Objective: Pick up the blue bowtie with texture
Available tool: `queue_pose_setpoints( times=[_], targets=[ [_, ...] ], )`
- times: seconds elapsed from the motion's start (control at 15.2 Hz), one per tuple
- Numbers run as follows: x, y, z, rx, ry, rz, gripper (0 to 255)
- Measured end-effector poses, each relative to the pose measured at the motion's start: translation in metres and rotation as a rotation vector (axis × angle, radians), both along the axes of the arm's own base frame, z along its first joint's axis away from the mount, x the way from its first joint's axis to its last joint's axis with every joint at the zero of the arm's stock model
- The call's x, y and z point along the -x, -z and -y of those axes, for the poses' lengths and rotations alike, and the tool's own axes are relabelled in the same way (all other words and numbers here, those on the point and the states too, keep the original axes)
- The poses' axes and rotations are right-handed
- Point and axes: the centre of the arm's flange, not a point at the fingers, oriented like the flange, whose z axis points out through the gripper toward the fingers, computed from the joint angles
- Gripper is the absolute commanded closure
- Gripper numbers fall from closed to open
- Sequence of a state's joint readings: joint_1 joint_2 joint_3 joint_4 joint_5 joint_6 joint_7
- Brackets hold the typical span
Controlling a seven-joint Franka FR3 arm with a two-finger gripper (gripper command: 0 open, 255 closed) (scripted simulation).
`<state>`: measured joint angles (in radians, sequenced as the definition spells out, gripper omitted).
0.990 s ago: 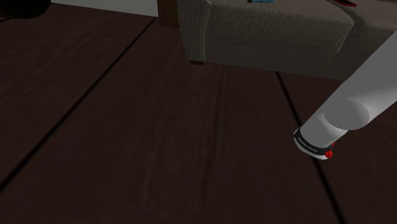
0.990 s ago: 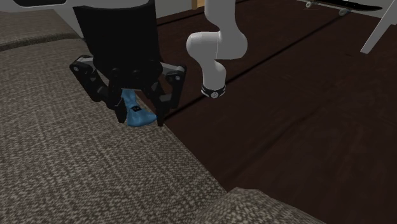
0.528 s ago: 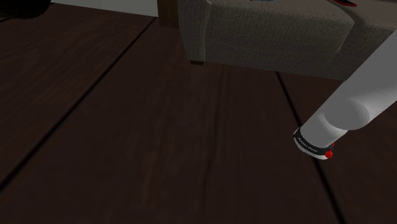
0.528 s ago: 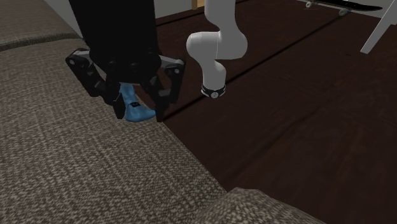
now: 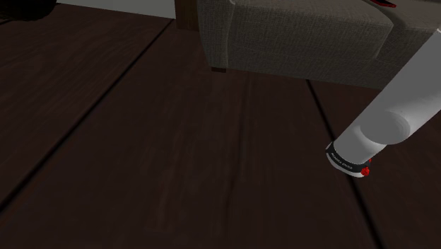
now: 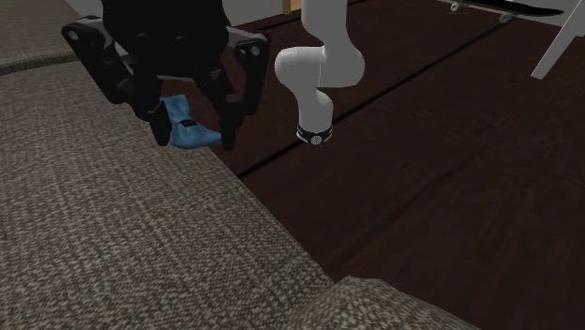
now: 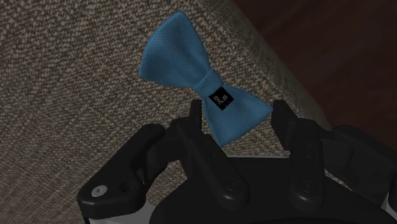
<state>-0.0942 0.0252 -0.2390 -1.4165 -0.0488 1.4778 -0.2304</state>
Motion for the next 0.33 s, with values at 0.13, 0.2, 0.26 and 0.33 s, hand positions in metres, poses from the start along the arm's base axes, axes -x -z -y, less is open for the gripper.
queue_pose_setpoints(
  times=[0.13, 0.2, 0.26, 0.33],
  targets=[
    [-0.001, -0.010, 0.001, 0.000, 0.000, 0.000, 255],
    [-0.001, -0.015, 0.001, 0.000, 0.000, 0.000, 255],
    [0.000, -0.020, 0.000, 0.000, 0.000, 0.000, 255],
    [0.000, -0.024, 0.000, 0.000, 0.000, 0.000, 255]
  ],
)
